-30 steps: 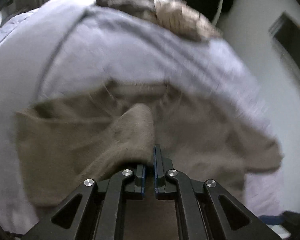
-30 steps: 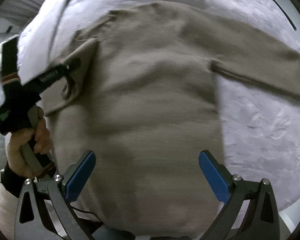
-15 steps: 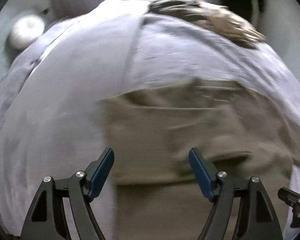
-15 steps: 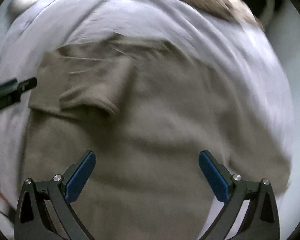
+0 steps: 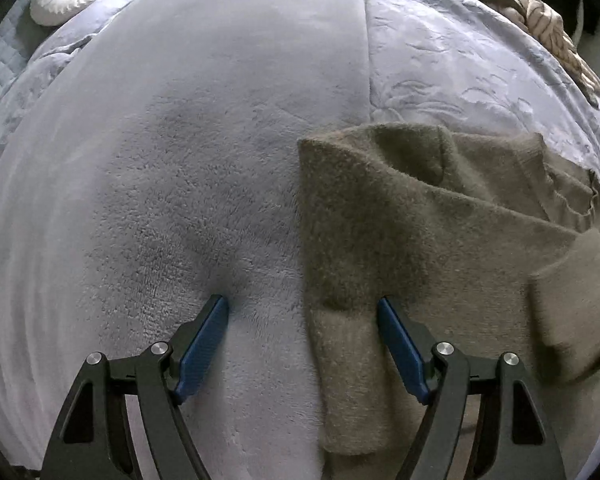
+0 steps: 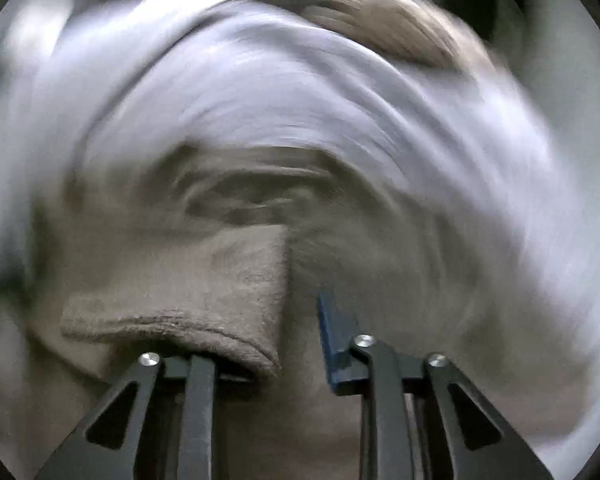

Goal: Fold small clothes

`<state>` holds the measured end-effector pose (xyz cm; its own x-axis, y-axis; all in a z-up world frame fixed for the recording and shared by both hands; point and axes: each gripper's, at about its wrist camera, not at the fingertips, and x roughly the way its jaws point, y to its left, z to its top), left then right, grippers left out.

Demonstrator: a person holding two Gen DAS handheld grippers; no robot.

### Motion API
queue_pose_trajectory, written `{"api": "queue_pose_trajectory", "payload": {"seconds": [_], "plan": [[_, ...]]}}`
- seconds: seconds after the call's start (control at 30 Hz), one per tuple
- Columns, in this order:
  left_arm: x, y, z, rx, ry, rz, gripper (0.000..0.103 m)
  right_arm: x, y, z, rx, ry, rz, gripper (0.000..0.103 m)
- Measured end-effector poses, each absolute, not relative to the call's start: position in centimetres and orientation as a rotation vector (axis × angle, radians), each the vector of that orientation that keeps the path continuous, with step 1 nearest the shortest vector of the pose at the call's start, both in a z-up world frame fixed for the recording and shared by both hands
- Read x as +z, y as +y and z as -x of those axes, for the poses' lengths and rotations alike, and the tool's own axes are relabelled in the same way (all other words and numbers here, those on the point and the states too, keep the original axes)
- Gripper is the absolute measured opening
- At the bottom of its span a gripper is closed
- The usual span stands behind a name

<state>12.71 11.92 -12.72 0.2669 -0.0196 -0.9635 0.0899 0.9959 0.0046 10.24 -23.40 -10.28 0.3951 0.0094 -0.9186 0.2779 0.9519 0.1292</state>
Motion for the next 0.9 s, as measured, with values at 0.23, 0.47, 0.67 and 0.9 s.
{"api": "queue_pose_trajectory", "payload": {"seconds": [0.23, 0.47, 0.67, 0.9], "plan": [[-13.4, 10.9, -13.4, -0.107, 1.312, -0.09, 0.085, -14.9, -31.9, -2.8, -0.238, 1.109, -1.111, 0.071], [-13.0, 11.0, -15.7, -0.19, 1.346, 0.008, 0.049, -16.1, -25.1, -3.3, -0.025, 1.192, -1.169, 0.071], [-10.4, 14.1, -16.5, -0.322, 1.317, 0.122, 0.008, -15.4, -25.7, -4.8, -0.052, 1.186, -1.112, 0.071], [-12.0, 16.4, -16.4, -0.354, 1.35, 0.13, 0.008, -16.3, -32.3, -1.9, -0.257, 1.103, -1.232, 0.065]]}}
